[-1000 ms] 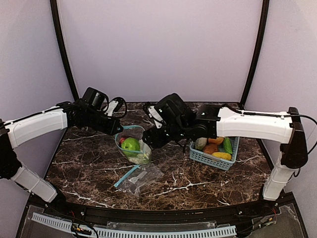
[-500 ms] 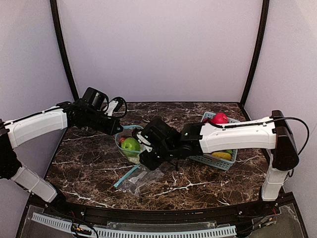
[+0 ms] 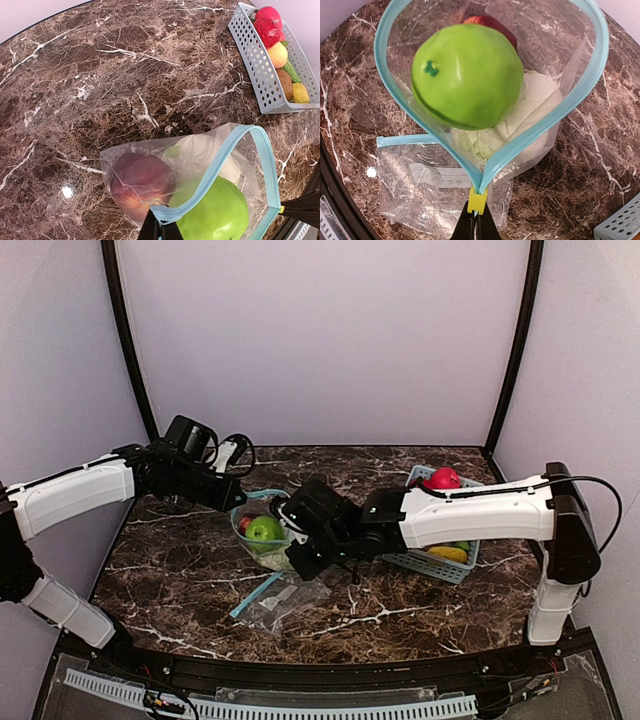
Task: Place the food in the zip-top bag and seal the zipper
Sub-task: Adjust the zipper food storage bag at the center of the board.
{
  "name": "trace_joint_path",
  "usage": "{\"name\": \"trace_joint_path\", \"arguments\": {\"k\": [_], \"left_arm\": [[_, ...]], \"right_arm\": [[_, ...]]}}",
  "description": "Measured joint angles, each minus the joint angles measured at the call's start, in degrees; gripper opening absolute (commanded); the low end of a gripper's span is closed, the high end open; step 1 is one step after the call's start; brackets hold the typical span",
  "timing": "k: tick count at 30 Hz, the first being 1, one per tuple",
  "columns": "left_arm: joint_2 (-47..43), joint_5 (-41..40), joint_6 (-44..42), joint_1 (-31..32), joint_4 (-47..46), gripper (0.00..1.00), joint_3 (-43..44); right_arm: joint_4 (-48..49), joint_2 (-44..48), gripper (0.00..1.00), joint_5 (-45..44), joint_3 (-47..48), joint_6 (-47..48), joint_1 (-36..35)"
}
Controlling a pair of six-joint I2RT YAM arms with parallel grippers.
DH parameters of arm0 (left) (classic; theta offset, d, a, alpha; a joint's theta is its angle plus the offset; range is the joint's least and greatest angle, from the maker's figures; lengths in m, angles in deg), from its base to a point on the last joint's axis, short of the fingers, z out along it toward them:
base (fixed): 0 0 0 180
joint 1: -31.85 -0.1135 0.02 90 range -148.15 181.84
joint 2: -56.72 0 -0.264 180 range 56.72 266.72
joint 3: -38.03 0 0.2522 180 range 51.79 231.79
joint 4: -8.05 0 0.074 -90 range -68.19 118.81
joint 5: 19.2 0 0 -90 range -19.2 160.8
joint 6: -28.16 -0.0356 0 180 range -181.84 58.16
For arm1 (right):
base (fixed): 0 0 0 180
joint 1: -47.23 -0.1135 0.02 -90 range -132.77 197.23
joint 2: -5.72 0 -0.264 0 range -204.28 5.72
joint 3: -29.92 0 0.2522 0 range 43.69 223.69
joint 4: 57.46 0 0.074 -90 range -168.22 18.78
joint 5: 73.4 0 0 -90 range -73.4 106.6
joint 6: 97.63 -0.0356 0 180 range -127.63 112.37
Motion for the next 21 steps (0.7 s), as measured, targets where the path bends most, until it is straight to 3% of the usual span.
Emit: {"name": "trace_joint_path", "arguments": {"k": [10, 21], "left_arm": [[-5.3, -0.6, 0.3, -4.0, -0.7, 0.01, 0.0], [-3.3, 0.1, 1.0, -4.0, -0.5, 0.01, 0.0]], "right_arm": [[2.2, 11.8, 0.0, -1.7, -2.1, 0.8, 0.0], [2.9, 10.4, 0.0, -1.7, -5.2, 0.3, 0.3]]}}
